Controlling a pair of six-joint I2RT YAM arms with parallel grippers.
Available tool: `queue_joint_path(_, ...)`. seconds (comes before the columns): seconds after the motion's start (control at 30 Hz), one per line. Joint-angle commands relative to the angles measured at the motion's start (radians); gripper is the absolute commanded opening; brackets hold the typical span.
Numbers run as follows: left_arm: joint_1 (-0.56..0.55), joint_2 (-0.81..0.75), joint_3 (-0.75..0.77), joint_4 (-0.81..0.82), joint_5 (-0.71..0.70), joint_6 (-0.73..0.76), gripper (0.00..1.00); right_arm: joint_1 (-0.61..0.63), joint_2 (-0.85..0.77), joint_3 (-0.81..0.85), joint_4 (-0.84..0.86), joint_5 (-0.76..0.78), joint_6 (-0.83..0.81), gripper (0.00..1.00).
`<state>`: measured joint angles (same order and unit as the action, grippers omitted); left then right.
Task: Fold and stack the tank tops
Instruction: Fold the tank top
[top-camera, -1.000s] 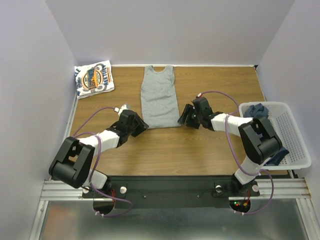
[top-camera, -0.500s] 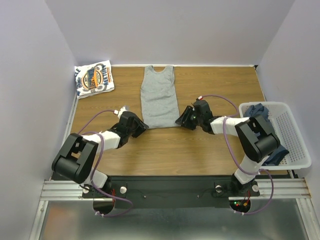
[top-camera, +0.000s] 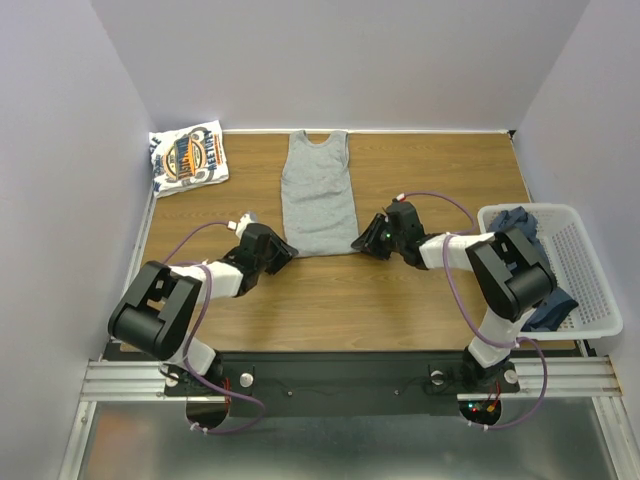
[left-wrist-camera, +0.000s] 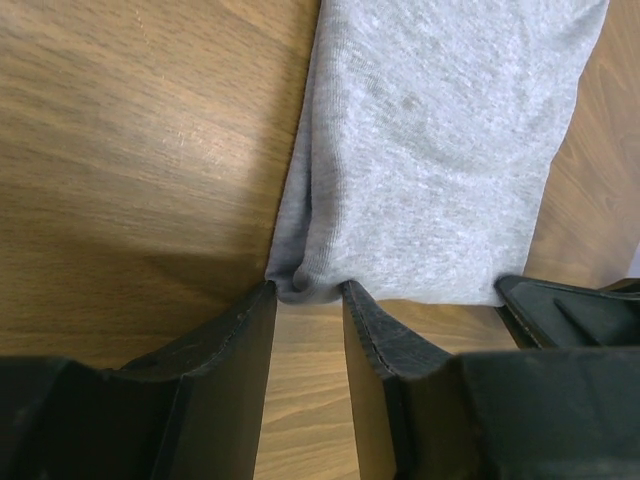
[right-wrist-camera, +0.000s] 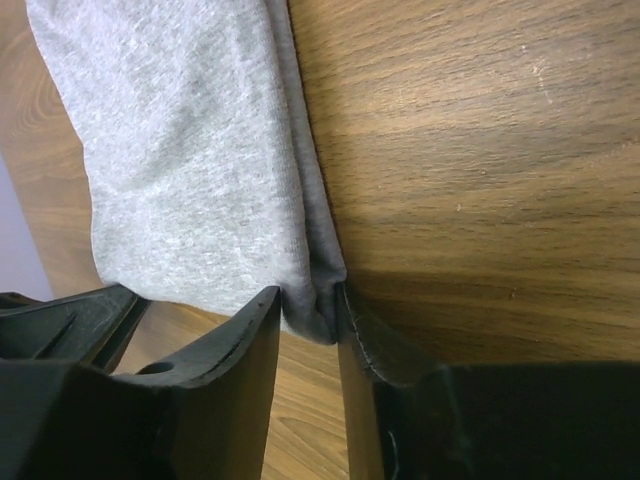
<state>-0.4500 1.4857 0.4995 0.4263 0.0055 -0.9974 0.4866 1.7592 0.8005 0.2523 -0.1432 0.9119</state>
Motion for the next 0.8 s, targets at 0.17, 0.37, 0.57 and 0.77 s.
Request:
queue_joint_path(0.17, -0.019, 0.076, 0.04, 0.002, -0.021, 0.051, 0.13, 0.017, 0.016, -0.047, -0.073, 0.054, -0.067, 0.09)
queue_joint_path(0.37, -0.082, 0.012, -0.002, -0.012, 0.022, 0.056, 0.0, 0.033, -0.092, -0.119, -0.094, 0.05, -0.111, 0.03)
queue_joint_path(0.57, -0.196, -0.143, -0.071, -0.136, 0.01, 0.04, 0.0, 0.162, -0.369, -0.259, -0.162, 0.083, -0.11, 0.0)
queue_joint_path(0.77, -0.297, -0.369, -0.125, -0.357, -0.027, 0.0, 0.0, 0.337, -0.679, -0.395, -0.315, 0.174, -0.033, 0.0)
